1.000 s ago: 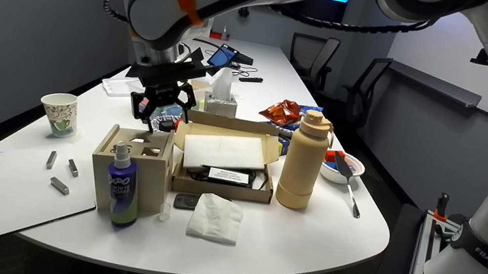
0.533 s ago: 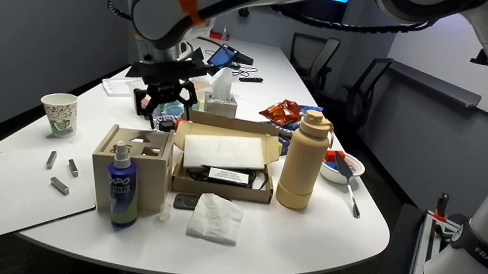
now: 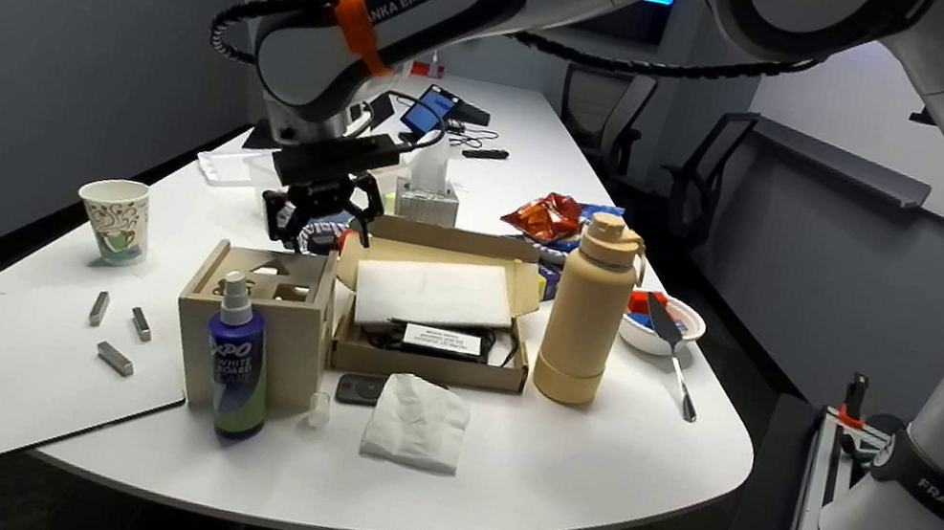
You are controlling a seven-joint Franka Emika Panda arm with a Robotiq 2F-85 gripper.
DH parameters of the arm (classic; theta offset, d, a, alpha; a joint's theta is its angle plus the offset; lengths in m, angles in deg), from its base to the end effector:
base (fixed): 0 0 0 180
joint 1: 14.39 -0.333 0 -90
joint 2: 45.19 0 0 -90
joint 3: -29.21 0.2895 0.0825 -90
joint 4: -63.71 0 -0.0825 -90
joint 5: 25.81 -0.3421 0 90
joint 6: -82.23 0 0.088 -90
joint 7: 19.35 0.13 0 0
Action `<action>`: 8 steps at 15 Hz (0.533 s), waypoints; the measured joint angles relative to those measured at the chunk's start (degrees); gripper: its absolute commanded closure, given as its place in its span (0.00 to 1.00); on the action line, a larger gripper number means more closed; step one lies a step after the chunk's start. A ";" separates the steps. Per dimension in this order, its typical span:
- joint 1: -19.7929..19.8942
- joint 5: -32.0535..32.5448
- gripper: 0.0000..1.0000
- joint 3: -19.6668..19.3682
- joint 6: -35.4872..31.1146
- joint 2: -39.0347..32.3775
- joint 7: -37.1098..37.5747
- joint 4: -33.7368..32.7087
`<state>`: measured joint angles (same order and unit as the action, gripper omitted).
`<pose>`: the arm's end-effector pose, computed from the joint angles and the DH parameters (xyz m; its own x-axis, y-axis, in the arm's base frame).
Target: Close the box
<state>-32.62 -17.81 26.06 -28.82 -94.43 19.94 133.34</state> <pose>0.6602 0.1739 0.2277 0.9401 -0.3408 -0.0054 -0.3317 -0.9185 0.2151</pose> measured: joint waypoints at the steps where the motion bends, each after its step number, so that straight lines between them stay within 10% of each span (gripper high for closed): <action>1: -0.04 0.00 0.00 0.20 0.00 0.00 -0.02 -0.15; 8: -0.29 -0.02 0.00 1.61 0.15 0.00 -0.53 -0.79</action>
<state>-32.91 -17.83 27.67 -28.67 -94.42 19.41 132.55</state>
